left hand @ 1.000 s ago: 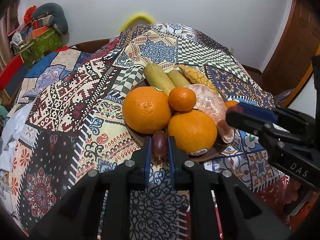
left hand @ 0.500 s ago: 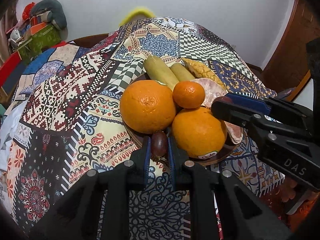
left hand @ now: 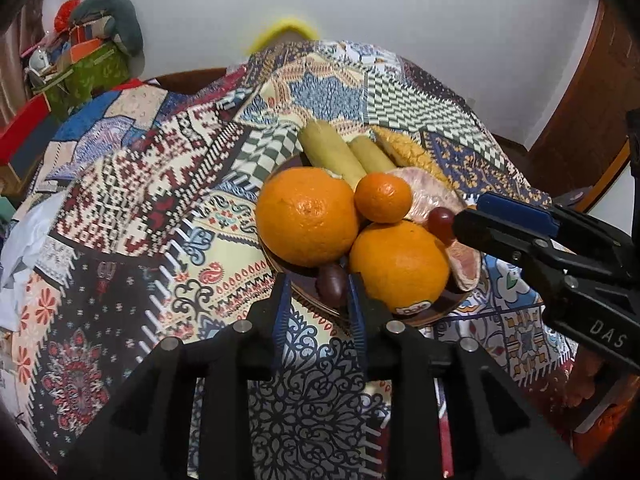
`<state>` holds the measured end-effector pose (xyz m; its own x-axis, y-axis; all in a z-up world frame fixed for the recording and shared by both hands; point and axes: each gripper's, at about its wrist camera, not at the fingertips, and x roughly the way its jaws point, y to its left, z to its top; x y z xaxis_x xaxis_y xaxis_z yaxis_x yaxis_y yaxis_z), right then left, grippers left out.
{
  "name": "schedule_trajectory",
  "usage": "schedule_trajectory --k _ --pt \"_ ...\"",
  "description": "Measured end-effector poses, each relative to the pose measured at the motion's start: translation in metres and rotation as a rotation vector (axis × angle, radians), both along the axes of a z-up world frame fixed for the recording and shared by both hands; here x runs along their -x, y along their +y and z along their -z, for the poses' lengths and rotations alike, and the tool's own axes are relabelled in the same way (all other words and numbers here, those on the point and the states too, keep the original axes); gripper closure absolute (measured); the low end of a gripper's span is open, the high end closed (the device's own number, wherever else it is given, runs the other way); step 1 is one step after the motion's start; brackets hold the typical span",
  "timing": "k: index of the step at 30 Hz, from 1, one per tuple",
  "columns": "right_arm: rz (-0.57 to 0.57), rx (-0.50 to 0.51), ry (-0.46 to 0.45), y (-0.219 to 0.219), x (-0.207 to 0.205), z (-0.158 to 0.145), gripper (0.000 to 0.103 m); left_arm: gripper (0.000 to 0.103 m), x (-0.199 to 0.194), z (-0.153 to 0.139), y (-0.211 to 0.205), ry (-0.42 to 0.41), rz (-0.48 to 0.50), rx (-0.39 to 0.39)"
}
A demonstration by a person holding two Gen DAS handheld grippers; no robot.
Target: Organize fruits
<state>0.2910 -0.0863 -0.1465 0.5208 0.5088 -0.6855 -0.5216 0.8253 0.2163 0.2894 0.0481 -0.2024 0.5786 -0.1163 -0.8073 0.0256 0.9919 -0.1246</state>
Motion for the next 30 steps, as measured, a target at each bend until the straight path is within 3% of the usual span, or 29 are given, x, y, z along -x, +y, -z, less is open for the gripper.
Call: schedule_trajectory --k 8,16,23,27,30 --pt "0.042 -0.024 -0.093 -0.020 0.028 -0.043 0.066 0.074 0.036 -0.058 -0.002 -0.130 -0.018 -0.021" --pt "0.094 -0.093 -0.260 -0.045 0.081 -0.112 0.066 0.074 0.098 -0.141 -0.014 -0.348 -0.032 -0.039" --pt "0.120 -0.157 -0.410 -0.060 0.136 -0.162 0.066 0.069 0.152 -0.195 -0.027 -0.517 -0.027 -0.052" --pt "0.140 -0.192 -0.478 -0.066 0.163 -0.179 0.056 0.062 0.181 -0.216 -0.033 -0.601 -0.035 -0.068" --pt "0.159 -0.214 -0.510 -0.070 0.175 -0.185 0.042 0.052 0.199 -0.226 -0.035 -0.649 -0.038 -0.072"
